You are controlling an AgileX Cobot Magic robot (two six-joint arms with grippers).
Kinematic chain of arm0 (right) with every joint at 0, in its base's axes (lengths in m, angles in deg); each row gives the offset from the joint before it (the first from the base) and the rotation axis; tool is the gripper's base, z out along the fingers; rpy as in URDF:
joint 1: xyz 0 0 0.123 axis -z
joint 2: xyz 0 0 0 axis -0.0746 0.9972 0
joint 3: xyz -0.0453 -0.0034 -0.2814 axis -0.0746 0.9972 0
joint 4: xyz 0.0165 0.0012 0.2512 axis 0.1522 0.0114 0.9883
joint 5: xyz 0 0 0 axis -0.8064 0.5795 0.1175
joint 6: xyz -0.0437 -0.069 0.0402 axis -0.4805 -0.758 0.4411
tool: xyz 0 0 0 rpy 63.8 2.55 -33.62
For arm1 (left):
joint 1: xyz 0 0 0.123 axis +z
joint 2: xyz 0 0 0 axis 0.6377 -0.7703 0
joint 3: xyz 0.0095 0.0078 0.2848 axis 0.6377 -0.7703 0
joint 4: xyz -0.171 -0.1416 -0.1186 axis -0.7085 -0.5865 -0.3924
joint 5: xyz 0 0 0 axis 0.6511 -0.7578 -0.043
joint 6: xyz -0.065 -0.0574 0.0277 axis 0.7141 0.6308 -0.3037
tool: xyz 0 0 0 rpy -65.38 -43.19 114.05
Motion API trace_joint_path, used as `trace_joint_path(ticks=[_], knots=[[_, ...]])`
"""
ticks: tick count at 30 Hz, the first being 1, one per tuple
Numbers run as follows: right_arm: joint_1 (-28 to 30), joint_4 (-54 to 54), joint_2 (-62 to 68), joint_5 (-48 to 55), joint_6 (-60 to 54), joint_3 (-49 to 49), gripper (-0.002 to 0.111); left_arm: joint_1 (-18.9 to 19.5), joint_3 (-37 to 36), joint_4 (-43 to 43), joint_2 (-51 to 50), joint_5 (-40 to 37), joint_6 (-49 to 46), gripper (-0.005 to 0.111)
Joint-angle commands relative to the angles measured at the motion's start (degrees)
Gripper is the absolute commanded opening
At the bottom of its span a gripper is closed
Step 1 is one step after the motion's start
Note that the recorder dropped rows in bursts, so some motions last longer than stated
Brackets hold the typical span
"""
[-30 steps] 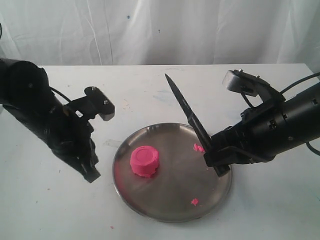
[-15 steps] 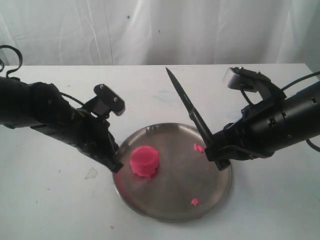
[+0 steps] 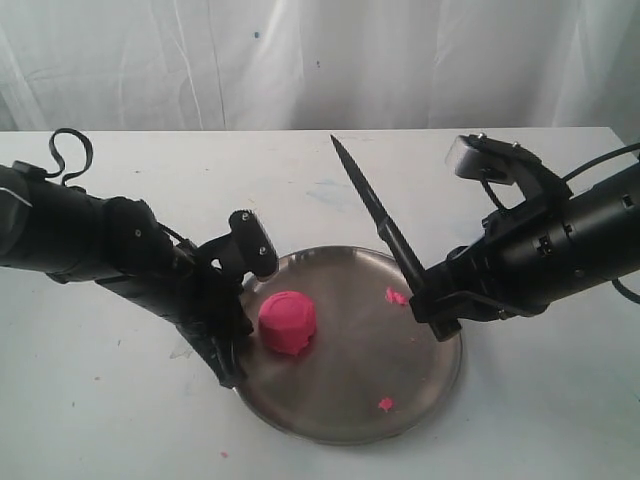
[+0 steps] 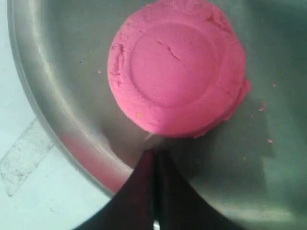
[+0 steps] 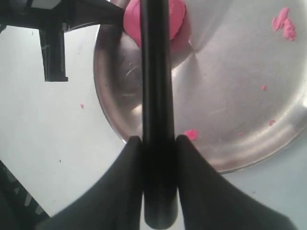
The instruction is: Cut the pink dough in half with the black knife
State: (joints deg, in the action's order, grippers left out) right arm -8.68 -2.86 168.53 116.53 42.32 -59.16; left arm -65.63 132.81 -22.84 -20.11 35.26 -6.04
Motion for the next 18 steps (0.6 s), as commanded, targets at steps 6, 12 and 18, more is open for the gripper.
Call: trace_joint_path(ticks=[6,12,18], knots=[[0.3,0.3,-0.3,0.4,-0.8,0.1,0.000,-3.6,2.6,-2.5,-1.2,-3.7,-0.2,0.000],[0.3,-1.4,-0.3,0.4,-0.8,0.1,0.000,-5.1,5.2,-2.7,-2.0,-5.0,-0.2,0.000],[0.3,-4.7,-0.3,-1.6,-0.8,0.1,0.000,-5.0,5.2,0.5,-0.1,-5.0,-0.2,0.000]])
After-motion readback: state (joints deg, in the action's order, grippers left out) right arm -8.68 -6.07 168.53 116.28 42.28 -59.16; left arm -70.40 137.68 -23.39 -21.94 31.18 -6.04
